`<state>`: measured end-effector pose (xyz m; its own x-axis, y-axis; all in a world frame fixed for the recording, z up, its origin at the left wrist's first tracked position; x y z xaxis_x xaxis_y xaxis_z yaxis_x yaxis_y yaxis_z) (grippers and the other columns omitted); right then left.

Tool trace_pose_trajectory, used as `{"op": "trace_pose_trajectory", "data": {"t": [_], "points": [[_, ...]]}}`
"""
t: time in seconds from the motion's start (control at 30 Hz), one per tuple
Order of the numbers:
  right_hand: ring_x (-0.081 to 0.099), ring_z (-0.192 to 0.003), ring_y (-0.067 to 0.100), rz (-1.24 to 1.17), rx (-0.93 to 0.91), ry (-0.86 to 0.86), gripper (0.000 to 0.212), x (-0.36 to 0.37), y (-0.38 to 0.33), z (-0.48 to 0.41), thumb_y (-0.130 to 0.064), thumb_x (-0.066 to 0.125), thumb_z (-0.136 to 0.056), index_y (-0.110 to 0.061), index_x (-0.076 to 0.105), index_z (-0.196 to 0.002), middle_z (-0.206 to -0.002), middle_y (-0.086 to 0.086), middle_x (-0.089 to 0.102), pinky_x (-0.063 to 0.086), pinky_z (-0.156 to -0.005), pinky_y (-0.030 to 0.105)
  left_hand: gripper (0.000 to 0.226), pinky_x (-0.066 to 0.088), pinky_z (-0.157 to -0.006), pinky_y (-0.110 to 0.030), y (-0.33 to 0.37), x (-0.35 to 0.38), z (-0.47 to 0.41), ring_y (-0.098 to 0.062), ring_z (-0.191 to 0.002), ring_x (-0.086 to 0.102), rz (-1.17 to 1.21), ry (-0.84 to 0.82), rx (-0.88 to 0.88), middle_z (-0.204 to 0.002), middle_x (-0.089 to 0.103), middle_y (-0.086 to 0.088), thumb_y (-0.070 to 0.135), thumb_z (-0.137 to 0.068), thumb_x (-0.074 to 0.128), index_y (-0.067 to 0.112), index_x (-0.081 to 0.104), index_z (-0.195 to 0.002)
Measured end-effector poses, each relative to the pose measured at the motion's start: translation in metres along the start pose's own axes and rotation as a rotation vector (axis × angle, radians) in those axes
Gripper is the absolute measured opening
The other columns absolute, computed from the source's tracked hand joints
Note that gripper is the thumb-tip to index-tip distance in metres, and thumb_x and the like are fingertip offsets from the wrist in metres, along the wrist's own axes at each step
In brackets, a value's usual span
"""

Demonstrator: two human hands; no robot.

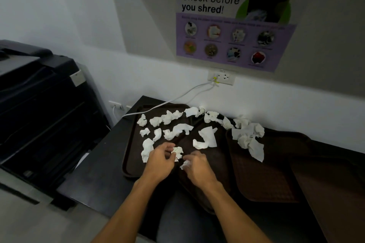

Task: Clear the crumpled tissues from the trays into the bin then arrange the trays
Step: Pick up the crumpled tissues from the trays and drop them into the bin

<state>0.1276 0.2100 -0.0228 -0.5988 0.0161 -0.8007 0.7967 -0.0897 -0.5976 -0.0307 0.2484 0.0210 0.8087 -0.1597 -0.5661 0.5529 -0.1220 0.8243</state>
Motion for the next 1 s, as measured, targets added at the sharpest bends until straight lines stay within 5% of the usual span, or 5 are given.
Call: {"op": "trace_pose_trajectory", "data": {"t": [0.13,0.23,0.43,0.63,1.0], "points": [[0.049,-0.115,0.024,0.085,-0.013,-0.015,0.035,0.009,0.011,-0.005,-0.015,0.072,-0.091,-0.017,0.071,-0.125,-0.126,0.005,0.056,0.048,-0.101,0.032,0.028,0.047,-0.077,-0.006,-0.006,0.009,-0.006,-0.002,-0.093,0.065,-0.041,-0.007,-0.013,-0.106,0.068,0.009,0.016,-0.093,0.069,0.021,0.067,-0.121],[0.050,-0.112,0.024,0.092,-0.030,-0.025,0.039,0.011,0.017,-0.007,-0.004,0.071,-0.087,-0.018,0.071,-0.123,-0.121,0.005,0.058,0.050,-0.097,0.033,0.030,0.054,-0.090,-0.023,-0.011,0.020,-0.012,-0.004,-0.097,0.063,-0.098,-0.030,-0.002,-0.111,0.066,0.008,0.017,-0.091,0.070,0.023,0.067,-0.120],[0.058,-0.096,0.019,0.000,-0.028,0.041,0.028,0.004,0.033,-0.008,0.004,0.061,-0.086,-0.017,0.073,-0.101,-0.103,0.001,0.061,0.054,-0.081,0.031,0.044,0.044,-0.096,-0.023,-0.012,0.043,-0.026,-0.013,-0.120,0.056,-0.243,-0.079,0.042,-0.131,0.057,0.005,0.012,-0.086,0.070,0.022,0.065,-0.129],[0.066,-0.083,0.003,-0.308,0.130,0.194,0.022,-0.022,0.065,0.003,-0.005,0.080,-0.079,-0.022,0.072,-0.089,-0.094,-0.010,0.068,0.054,-0.072,0.013,0.063,0.044,-0.106,-0.036,-0.016,0.062,-0.038,-0.023,-0.135,0.041,-0.459,-0.201,0.021,-0.147,0.047,0.004,0.017,-0.086,0.072,0.025,0.053,-0.145],[0.070,-0.074,0.003,-0.606,0.268,0.269,0.019,-0.054,0.079,0.022,-0.006,0.080,-0.080,-0.020,0.076,-0.093,-0.084,-0.007,0.075,0.050,-0.062,0.010,0.053,0.053,-0.095,-0.038,-0.033,0.065,-0.046,-0.027,-0.108,0.061,-0.391,-0.019,0.096,-0.117,0.064,-0.004,-0.014,-0.076,0.055,0.018,0.074,-0.113]]}}
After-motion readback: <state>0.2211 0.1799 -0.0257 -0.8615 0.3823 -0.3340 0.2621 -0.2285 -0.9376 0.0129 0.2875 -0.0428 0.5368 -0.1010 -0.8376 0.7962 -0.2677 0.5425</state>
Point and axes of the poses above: each hand's wrist, its own z-axis away from the middle knuckle, its own x-axis out of the palm, y = z × x, the point moved 7 cm from there along -z, towards the middle knuckle
